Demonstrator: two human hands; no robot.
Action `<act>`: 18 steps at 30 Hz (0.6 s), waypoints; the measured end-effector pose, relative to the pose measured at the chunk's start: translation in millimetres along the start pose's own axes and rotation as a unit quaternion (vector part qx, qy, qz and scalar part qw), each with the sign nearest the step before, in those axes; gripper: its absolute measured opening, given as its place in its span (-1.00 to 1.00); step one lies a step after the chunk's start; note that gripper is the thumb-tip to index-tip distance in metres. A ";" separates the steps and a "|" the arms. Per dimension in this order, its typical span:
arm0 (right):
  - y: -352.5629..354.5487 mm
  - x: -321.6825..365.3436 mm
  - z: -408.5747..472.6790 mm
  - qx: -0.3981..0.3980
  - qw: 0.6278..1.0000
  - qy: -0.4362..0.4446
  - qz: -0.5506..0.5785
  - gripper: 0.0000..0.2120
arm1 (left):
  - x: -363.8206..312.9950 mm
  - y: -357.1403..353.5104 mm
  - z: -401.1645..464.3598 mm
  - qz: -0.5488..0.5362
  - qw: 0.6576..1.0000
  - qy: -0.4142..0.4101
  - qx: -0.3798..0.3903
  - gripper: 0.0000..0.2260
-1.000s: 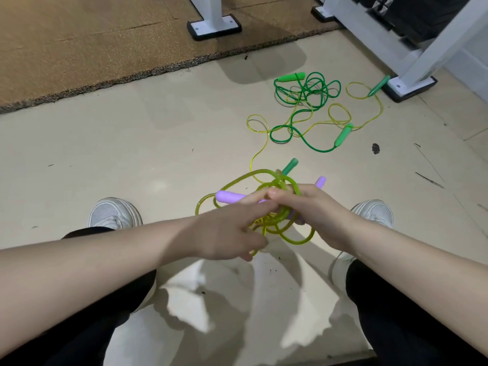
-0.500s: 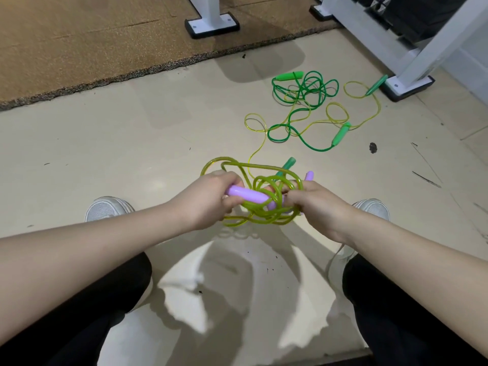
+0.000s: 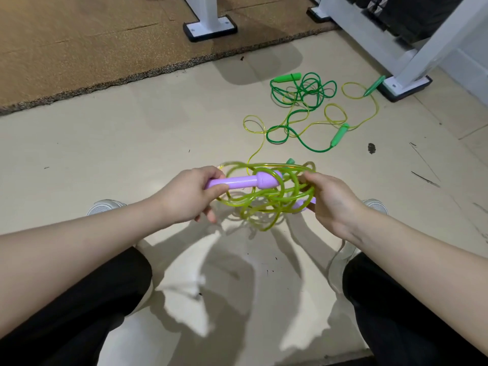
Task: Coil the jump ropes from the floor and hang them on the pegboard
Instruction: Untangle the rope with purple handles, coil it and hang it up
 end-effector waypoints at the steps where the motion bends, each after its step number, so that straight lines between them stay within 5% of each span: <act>1: 12.7 -2.6 3.1 -0.053 0.998 -0.020 0.002 -0.75 | 5.2 4.2 0.1 0.046 0.999 0.016 0.015 -0.89; 4: 62.1 -15.4 5.5 -0.161 0.983 -0.077 0.043 -0.71 | 42.8 26.7 -8.6 0.054 0.990 0.120 0.059 -0.82; 6: 84.5 -24.9 2.3 -0.164 0.978 -0.100 0.074 -0.68 | 69.3 46.5 -14.0 0.071 0.985 0.157 0.017 -0.76; 12: 63.0 -25.7 1.0 -0.017 0.987 -0.114 0.117 -0.67 | 95.5 69.6 14.1 -0.122 0.940 0.202 -0.246 -0.77; 13: 52.1 -24.7 0.8 0.023 0.986 -0.112 0.122 -0.67 | 90.2 68.0 19.6 -0.085 0.945 0.185 -0.256 -0.66; 16: 15.9 -17.4 -8.7 0.156 0.976 -0.092 0.119 -0.69 | 42.5 34.3 21.7 0.069 0.981 0.013 -0.183 -0.52; 18: -4.1 -11.1 -19.6 0.231 0.965 -0.060 0.104 -0.74 | 8.2 -20.4 4.9 0.042 0.995 -0.089 0.000 -0.64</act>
Point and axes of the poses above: each hand's wrist, its own z-axis towards the middle knuckle, its own y-axis out of the back of the hand, x = y × z, the point moved 6 cm from there along z, towards the middle knuckle, and after that the axes turned 10 degrees about -z, right-handed, at the moved point
